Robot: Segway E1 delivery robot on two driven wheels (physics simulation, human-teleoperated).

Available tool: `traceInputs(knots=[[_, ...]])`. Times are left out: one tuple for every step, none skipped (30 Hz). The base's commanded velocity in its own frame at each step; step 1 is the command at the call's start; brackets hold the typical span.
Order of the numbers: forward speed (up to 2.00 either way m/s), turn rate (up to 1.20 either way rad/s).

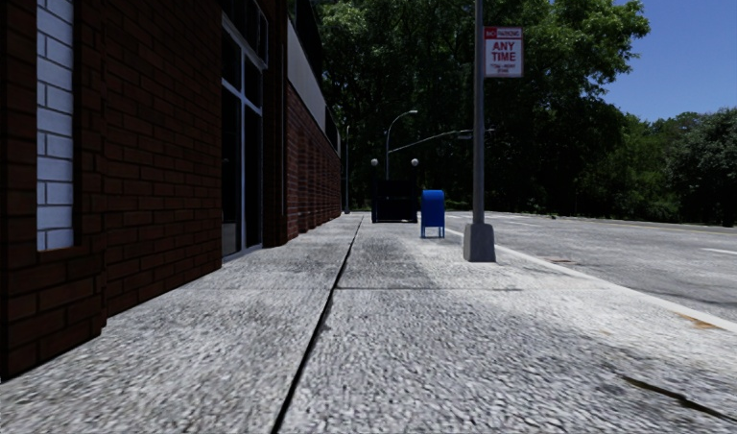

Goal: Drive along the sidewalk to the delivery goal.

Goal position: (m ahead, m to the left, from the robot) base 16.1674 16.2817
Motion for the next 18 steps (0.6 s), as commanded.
traceInputs(knots=[[2.00, 0.00], [2.00, 0.00], [2.00, 0.00], [2.00, 0.00], [2.00, 0.00], [2.00, 0.00], [2.00, 0.00], [2.00, 0.00], [2.00, 0.00], [2.00, 0.00], [2.00, 0.00], [2.00, 0.00], [2.00, 0.00], [2.00, 0.00], [2.00, 0.00], [2.00, 0.00], [2.00, 0.00], [2.00, 0.00]])
